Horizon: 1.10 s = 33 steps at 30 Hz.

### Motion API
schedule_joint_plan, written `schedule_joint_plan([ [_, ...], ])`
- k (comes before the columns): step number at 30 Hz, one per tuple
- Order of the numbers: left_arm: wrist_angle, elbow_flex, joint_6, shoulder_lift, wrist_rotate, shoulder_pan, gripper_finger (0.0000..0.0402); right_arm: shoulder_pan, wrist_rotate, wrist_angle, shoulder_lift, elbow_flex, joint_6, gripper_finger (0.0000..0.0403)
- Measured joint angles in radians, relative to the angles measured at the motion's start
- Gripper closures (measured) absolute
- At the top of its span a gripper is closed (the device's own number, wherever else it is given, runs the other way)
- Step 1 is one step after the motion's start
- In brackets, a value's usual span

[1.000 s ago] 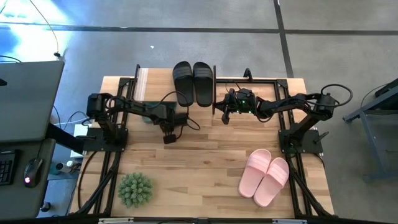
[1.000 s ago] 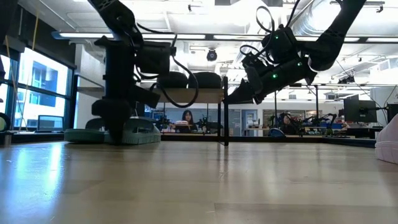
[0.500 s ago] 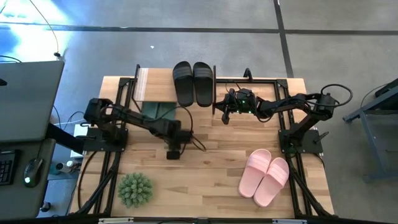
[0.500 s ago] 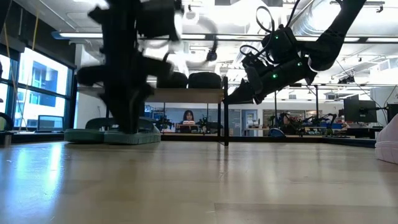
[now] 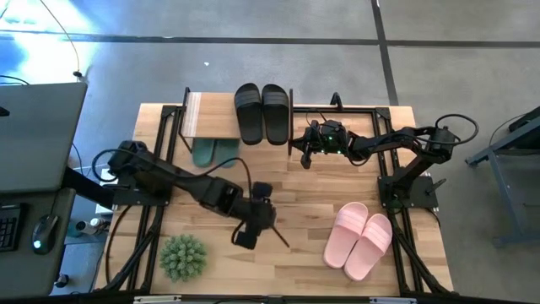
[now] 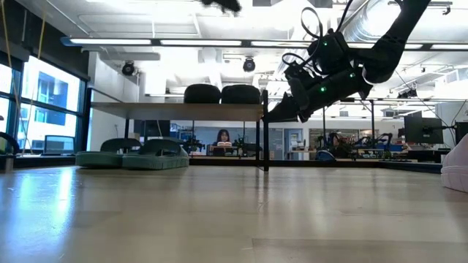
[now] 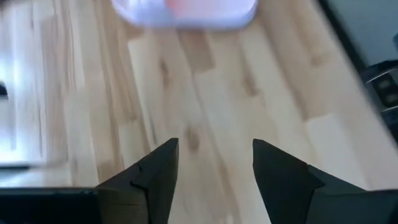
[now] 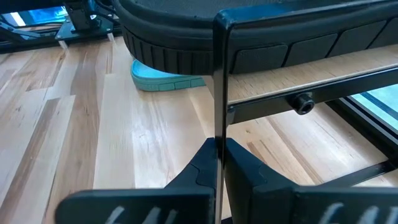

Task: Pick and place slides into the shelf
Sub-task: Put the left pink slide under the shelf

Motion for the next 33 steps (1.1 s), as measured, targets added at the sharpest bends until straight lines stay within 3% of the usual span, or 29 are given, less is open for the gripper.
schedule_joint_plan([
  [6, 0.017, 0.032, 0.006, -0.001, -0.008, -0.049, 0.0217, 0.000, 0.001, 0.001, 0.000, 0.000, 0.000, 0.0392],
  [9, 0.002, 0.031, 0.008, -0.001, -0.066, -0.063, 0.0217, 0.000, 0.001, 0.009, 0.000, 0.000, 0.000, 0.0379],
  [18, -0.217, 0.026, -0.095, -0.001, -0.260, -0.058, 0.0218, 0.000, 0.003, 0.012, -0.001, 0.001, 0.000, 0.0333],
  [33, -0.413, 0.026, -0.263, -0.002, -0.387, -0.056, 0.0218, 0.000, 0.045, -0.070, -0.005, 0.001, 0.019, 0.0288],
])
